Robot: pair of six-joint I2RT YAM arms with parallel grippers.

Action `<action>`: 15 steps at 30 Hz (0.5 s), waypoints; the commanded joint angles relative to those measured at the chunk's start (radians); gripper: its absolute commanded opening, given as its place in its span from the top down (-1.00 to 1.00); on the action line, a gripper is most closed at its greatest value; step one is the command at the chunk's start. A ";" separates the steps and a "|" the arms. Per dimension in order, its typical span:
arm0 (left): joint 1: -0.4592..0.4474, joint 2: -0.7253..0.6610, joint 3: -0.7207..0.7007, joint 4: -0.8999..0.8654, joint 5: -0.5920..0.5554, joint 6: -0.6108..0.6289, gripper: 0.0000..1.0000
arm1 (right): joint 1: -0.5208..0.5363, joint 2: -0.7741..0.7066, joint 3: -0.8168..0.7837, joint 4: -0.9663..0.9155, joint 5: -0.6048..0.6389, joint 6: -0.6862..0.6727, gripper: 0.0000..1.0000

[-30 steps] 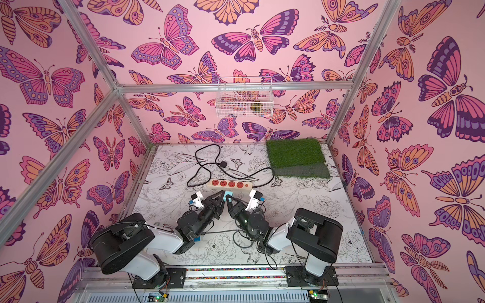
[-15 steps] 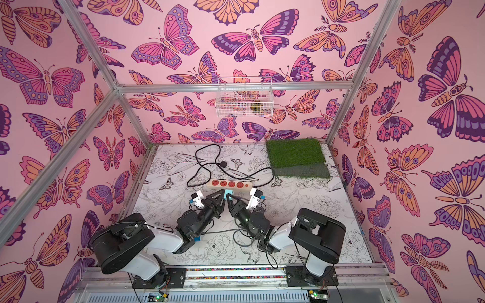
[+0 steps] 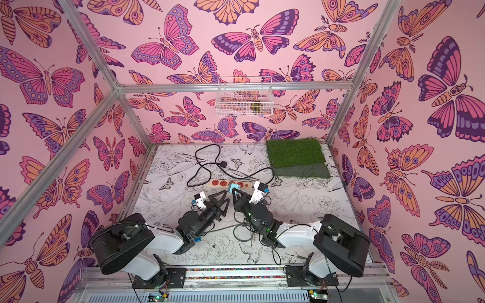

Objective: Charge mp3
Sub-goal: Pick up the plug from the center of the board.

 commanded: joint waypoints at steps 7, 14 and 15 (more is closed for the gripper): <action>0.030 -0.484 0.071 -0.820 0.001 0.138 -0.39 | -0.060 -0.161 0.174 -0.643 0.052 -0.167 1.00; 0.048 -0.741 0.237 -1.430 -0.108 0.281 -0.39 | -0.119 -0.067 0.451 -1.118 -0.016 -0.278 1.00; 0.055 -0.742 0.240 -1.457 -0.098 0.281 -0.39 | -0.120 -0.046 0.479 -1.142 -0.020 -0.311 1.00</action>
